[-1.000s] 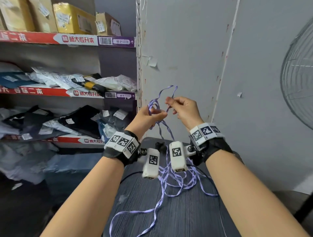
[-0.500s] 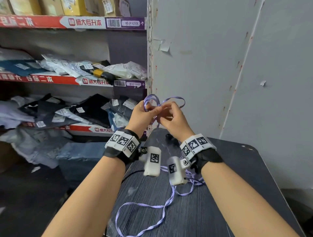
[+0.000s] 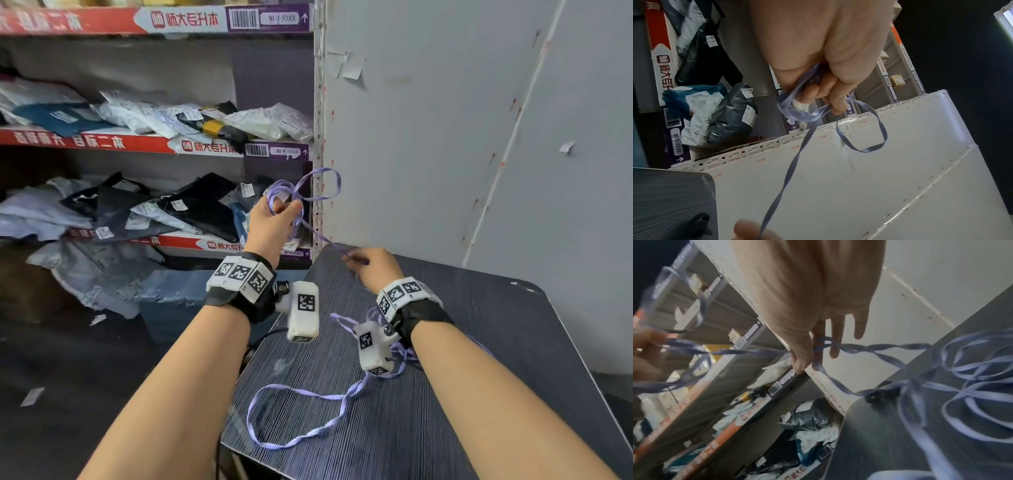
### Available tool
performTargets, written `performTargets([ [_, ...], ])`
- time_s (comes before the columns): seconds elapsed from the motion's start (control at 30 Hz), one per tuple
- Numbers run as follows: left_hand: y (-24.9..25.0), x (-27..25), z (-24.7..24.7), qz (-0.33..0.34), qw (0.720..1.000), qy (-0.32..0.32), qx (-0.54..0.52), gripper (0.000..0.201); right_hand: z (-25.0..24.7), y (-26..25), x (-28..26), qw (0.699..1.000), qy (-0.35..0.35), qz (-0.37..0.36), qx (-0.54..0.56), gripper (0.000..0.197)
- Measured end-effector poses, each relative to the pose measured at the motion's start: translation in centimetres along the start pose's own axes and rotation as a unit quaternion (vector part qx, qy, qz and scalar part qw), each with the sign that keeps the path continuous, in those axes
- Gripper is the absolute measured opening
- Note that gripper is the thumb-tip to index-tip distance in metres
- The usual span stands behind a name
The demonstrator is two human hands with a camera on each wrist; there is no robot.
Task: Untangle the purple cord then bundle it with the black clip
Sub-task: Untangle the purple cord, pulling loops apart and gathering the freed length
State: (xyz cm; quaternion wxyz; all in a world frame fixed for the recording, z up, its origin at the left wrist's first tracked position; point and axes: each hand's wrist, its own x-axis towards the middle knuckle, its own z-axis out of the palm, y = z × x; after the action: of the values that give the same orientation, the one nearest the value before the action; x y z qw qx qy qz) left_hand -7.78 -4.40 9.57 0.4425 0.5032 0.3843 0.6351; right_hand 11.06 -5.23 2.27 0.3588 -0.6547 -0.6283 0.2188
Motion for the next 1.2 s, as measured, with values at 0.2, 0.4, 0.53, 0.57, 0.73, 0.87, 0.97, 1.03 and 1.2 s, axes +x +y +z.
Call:
performTargets([
  [0.2,-1.0,-0.2,-0.2,-0.004,0.999,0.036,0.013,0.042,-1.2,3.7,-0.7,0.992,0.006,0.067,-0.104,0.014],
  [0.4,-2.0,-0.9,0.6,-0.014,0.998,0.048,0.025,0.041,-2.7,5.8,-2.0,0.970,0.030,0.111,-0.213,0.015],
  [0.53,-2.5,-1.2,1.3,-0.030,0.998,0.053,0.018,0.040,-4.0,6.8,-2.5,0.952,0.025,0.116,-0.283,0.027],
  [0.57,-2.5,-1.1,1.5,-0.032,0.998,0.057,0.018,0.040,-4.3,7.2,-2.6,0.946,0.020,0.120,-0.302,0.028],
  [0.73,-2.4,-0.9,2.0,-0.035,0.998,0.058,0.016,0.039,-6.3,8.2,-3.2,0.924,0.022,0.147,-0.353,0.027],
  [0.87,-2.9,-1.4,3.1,-0.047,0.998,0.029,0.021,0.040,-7.1,7.2,-3.5,0.950,0.090,0.118,-0.274,0.043],
  [0.97,-3.4,-1.9,4.2,-0.059,0.998,0.015,0.018,0.041,-6.7,5.2,-3.5,0.963,0.122,0.059,-0.232,0.042],
  [1.03,-3.6,-2.1,4.8,-0.063,0.998,0.004,0.015,0.040,-6.4,3.4,-3.5,0.973,0.140,0.008,-0.185,0.037],
  [1.2,-3.4,-2.7,6.0,-0.035,0.998,-0.035,0.025,0.040,-5.9,-1.5,-4.0,0.979,0.181,-0.094,-0.006,0.028],
])
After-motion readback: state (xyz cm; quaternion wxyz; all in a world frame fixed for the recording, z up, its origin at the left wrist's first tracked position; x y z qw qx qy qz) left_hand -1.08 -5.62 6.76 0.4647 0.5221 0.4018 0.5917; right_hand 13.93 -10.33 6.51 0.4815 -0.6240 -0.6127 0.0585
